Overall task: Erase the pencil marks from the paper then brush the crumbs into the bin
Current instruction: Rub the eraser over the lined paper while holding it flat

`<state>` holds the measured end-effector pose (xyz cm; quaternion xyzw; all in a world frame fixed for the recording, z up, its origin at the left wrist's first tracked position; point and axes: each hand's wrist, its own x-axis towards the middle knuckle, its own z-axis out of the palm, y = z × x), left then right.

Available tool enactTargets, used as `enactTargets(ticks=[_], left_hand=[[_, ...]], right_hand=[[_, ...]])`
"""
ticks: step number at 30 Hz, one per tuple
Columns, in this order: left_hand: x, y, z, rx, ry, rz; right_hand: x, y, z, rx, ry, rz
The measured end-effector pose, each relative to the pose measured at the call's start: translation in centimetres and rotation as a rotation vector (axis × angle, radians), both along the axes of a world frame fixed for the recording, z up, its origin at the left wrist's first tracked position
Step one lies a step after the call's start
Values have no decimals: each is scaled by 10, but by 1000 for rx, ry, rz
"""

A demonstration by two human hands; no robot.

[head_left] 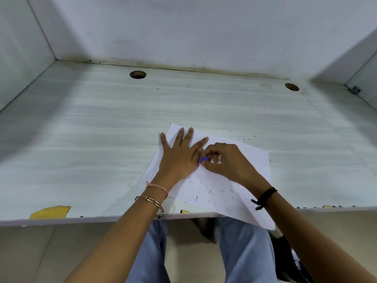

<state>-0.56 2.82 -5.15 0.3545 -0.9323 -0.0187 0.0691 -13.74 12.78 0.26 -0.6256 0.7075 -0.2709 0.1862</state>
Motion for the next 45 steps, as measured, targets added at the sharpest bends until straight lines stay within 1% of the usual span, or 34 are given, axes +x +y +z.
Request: enactTargets(ticks=[2,5,9,10,13,14,18,19,22,23,27,28,32,33,37,38,41,43,45], left_hand=[[0,0,-1,8,-13,-3],[1,0,1,24,9,11],[0,0,3,24,-20,-13],[1,0,2,21,-22,-15],[0,0,1,24,20,2],[1,0,2,21,26,5],[2,0,6,26,-77,-33],[3,1,6,17,-79,-35],[2,1,5,14,-19,-10],[2,1,5,14,-15,-5],[2,0,5,6,-61,-44],[3,0,5,10,-62,-43],[1,1,5,47,9,-3],[1,1,5,43,4,0],[2,0,3,9,-53,-33],[2,0,3,13,-40,-30],[1,0,2,31,15,-4],[1,0,4,33,5,-3],[2,0,4,39,-32,-29]], right_hand=[[-5,-6,3,-29,72,-17],[-10,-12,9,-44,98,-79],[-3,-6,10,90,90,81],[-6,-8,10,96,109,69],[-18,-18,10,25,162,-86],[-15,-20,11,20,167,-89],[3,-10,13,128,144,115],[0,-10,12,127,159,98],[-15,-19,12,43,175,-77],[-14,-19,12,28,166,-92],[3,-6,13,100,128,86],[1,-6,12,104,141,92],[-14,-18,9,12,170,-95],[-11,-18,8,11,161,-89],[1,-6,11,96,119,83],[-3,-8,11,91,130,67],[-12,-18,11,12,145,-72],[-6,-18,11,21,146,-52],[1,-11,12,79,124,29]])
